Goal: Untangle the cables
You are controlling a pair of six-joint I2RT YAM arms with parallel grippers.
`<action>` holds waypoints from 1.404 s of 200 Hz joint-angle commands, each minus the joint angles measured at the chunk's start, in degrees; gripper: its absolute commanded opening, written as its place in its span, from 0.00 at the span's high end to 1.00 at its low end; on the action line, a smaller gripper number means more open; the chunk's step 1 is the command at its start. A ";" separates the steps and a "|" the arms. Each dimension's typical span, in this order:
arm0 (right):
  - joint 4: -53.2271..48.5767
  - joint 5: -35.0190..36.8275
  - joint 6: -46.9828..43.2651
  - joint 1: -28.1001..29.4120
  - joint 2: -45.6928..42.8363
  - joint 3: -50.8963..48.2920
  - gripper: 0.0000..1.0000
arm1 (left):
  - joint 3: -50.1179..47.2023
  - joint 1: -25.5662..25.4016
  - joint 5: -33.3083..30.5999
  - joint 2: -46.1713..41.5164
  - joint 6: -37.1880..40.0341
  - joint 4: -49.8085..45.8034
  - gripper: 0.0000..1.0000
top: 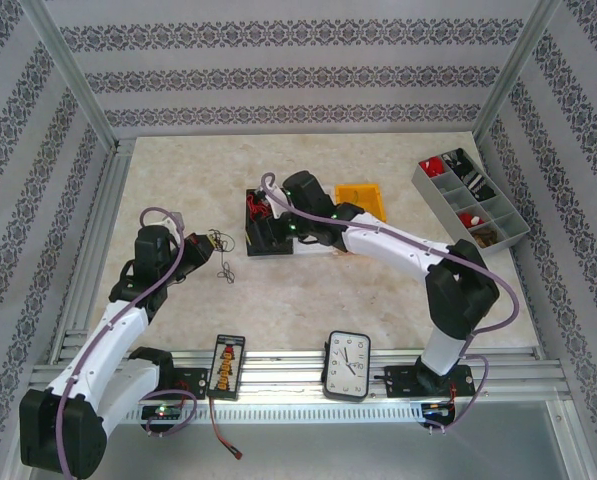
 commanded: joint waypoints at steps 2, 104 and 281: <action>3.41 -5.12 1.44 0.62 2.43 2.75 0.53 | -0.45 -0.88 5.22 0.10 -0.42 6.07 1.00; 3.90 -9.85 2.97 0.79 9.61 7.14 0.68 | -0.73 -2.14 6.54 1.37 -0.51 9.77 1.00; 16.80 -16.66 18.67 -8.30 3.31 -4.93 1.00 | 2.82 -13.15 4.52 11.47 9.12 10.17 0.28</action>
